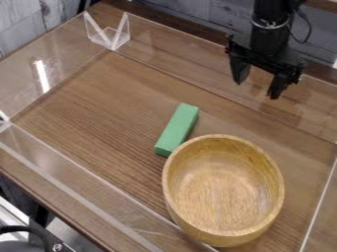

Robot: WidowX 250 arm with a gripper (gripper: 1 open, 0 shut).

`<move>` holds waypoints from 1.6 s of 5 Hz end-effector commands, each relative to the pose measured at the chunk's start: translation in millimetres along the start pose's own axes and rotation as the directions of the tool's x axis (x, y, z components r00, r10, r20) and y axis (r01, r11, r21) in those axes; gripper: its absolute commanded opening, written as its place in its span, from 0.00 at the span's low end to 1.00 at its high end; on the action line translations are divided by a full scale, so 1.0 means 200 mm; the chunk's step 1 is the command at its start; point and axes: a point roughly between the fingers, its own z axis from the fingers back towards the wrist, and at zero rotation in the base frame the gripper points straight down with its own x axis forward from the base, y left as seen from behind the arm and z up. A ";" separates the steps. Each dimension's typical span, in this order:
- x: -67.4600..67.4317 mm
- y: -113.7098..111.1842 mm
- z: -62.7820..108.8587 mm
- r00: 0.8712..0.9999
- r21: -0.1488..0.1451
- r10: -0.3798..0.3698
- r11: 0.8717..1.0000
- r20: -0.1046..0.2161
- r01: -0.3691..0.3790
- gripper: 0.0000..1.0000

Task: Put the green block in the brown bowl

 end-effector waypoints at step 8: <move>0.03 0.12 0.16 0.986 0.003 0.060 0.998 0.157 -0.061 1.00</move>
